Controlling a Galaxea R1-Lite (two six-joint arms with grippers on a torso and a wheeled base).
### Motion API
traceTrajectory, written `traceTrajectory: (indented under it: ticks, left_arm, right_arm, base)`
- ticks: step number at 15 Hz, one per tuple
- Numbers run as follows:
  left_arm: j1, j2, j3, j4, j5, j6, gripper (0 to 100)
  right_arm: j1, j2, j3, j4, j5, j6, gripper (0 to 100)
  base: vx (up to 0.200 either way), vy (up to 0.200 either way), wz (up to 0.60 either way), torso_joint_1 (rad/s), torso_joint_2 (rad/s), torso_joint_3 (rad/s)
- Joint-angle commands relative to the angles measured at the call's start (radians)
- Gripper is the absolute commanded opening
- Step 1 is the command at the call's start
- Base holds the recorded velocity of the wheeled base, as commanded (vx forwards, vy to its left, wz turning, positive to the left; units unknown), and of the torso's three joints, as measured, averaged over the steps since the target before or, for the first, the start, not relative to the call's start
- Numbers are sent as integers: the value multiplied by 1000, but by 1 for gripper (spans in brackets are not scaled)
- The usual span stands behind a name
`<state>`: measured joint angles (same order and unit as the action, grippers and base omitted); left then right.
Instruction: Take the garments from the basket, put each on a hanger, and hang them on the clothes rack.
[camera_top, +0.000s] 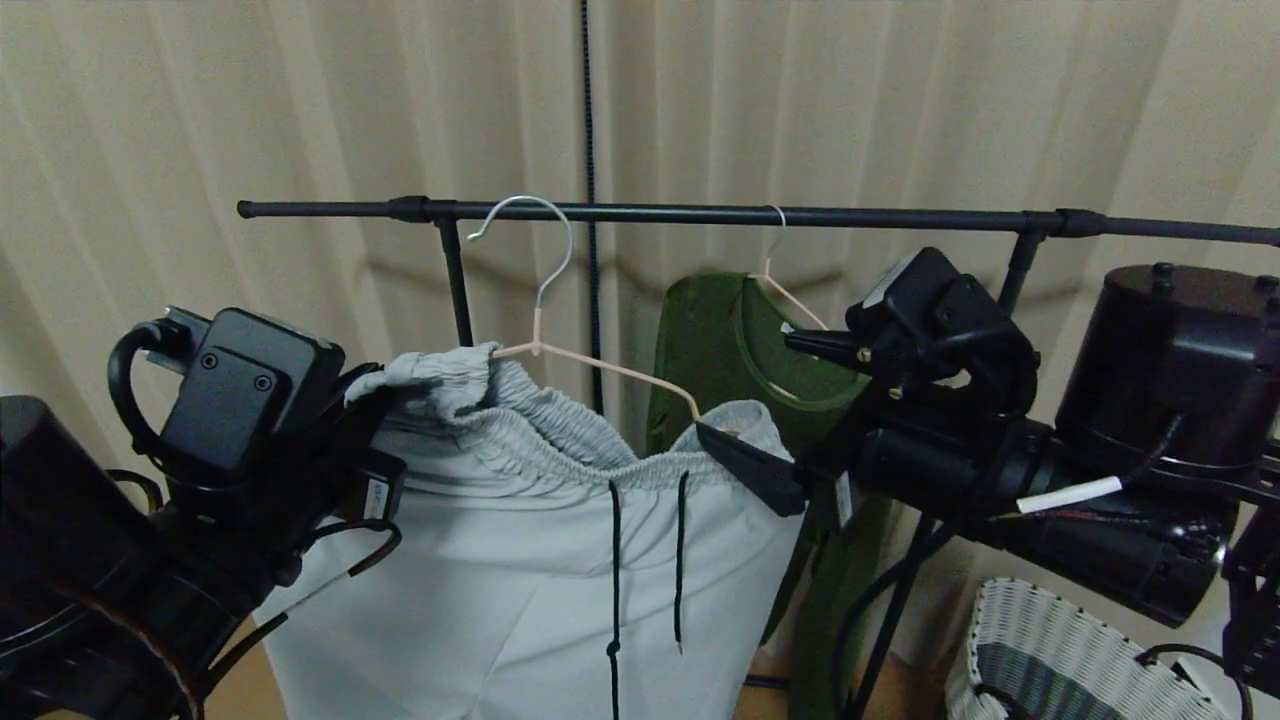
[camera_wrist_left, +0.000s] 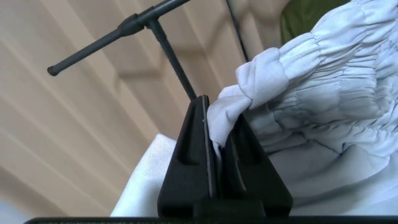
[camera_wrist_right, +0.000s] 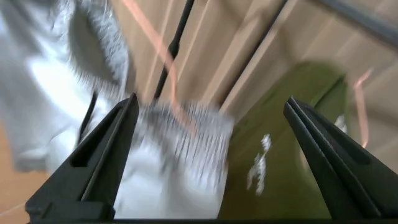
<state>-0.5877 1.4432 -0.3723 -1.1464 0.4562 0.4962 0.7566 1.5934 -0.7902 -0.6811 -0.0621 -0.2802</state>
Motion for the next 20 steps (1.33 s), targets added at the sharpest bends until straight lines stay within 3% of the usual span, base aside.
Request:
traceTrajectory:
  ticks: [1,7,10,14,15,20]
  left_arm:
    - [-12,0,0,-1,1,-1,0]
    - [-15,11,-17,-21,2,-1,0]
    - [-72,6,-20,-21,6,-25,0]
    - [-81,3,-22,-23,4,-30,0]
    - [-81,-3,-19,-23,4,-30,0]
    - [-81,-3,-10,-23,4,-30,0]
  right_arm:
    - [6,51,-46,0,-2,-20,100]
    - [40,85,-69,3,-7,-31,100]
    - [35,126,-103,2,-12,-31,100]
    - [35,148,-103,0,-15,-31,100]
    - [33,149,-106,0,-15,-31,0]
    - [32,145,-103,-5,-16,-30,0]
  base:
    - [0,0,0,0,0,0]
    - [0,0,0,0,0,0]
    - [0,0,0,0,0,0]
    - [0,0,0,0,0,0]
    - [0,0,0,0,0,0]
    - [0,0,0,0,0,0]
